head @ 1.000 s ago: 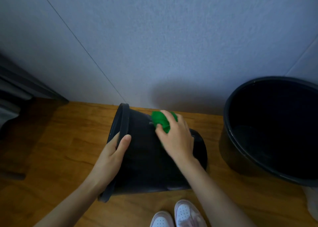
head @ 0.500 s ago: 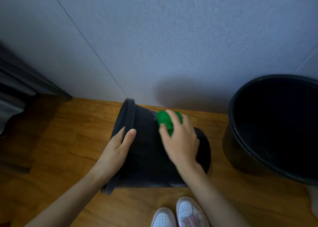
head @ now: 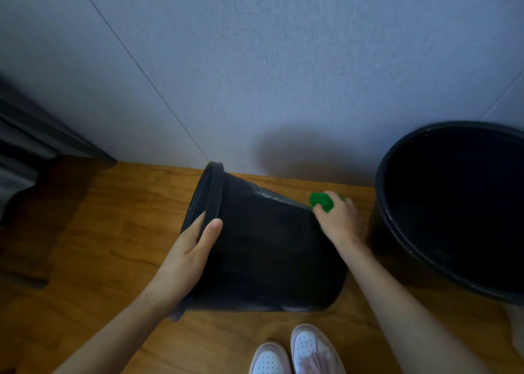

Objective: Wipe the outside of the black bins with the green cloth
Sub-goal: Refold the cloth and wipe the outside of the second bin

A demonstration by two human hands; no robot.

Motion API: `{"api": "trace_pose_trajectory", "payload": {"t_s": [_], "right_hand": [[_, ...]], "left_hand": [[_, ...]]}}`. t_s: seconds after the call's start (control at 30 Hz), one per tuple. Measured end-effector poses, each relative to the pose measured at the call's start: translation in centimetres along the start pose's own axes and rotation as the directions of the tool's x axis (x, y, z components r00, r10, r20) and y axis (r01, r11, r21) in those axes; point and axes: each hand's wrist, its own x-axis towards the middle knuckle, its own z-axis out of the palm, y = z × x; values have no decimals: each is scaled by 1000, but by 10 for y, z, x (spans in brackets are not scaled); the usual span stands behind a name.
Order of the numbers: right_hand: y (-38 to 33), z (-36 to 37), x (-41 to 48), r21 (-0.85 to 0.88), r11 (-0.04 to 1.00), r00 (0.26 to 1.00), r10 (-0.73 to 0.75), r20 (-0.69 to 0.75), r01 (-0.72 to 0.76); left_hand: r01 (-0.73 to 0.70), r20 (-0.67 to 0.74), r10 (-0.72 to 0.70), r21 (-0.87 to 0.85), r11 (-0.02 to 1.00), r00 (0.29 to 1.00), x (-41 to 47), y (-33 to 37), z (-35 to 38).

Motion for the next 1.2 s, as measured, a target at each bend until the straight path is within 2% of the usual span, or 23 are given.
{"api": "trace_pose_trajectory", "payload": {"t_s": [0.1, 0.3, 0.43, 0.5, 0.63, 0.77, 0.87, 0.93, 0.97, 1.1, 1.2], "right_hand": [[5, 1, -6, 7, 1000, 999, 16, -35, -16], [-61, -1, -51, 139, 950, 954, -258, -153, 279], [-104, -1, -79, 206, 844, 867, -464, -182, 495], [-103, -1, -77, 181, 828, 845, -498, -197, 530], [-73, 2, -54, 151, 879, 887, -426, -179, 453], [-11, 9, -25, 111, 975, 973, -172, -151, 190], [20, 6, -15, 71, 997, 994, -35, -102, 42], [26, 5, -15, 81, 994, 993, -59, -102, 67], [26, 5, -16, 99, 991, 991, -82, -103, 93], [23, 5, -23, 135, 973, 978, -174, -117, 189], [23, 3, -25, 108, 967, 969, -216, -116, 229]], "left_hand": [[-18, 31, 18, 14, 1000, 999, 0, 1, 3], [-39, 55, 36, 51, 998, 998, 3, 4, 4], [-37, 43, 34, 63, 997, 998, 3, 7, 5], [-17, 41, 14, 67, 998, 999, 1, 11, 6], [11, 82, -17, 65, 998, 996, 0, 11, 8], [105, 51, -103, -34, 994, 993, -11, 6, 0], [233, 73, -224, -156, 960, 972, -1, 12, 1], [228, 153, -199, -205, 952, 968, 5, 11, -3], [235, 137, -211, -194, 952, 968, 12, 8, -5], [364, 56, -369, -355, 861, 928, 26, 18, -6], [410, 36, -427, -363, 837, 903, 45, 15, -12]]}}
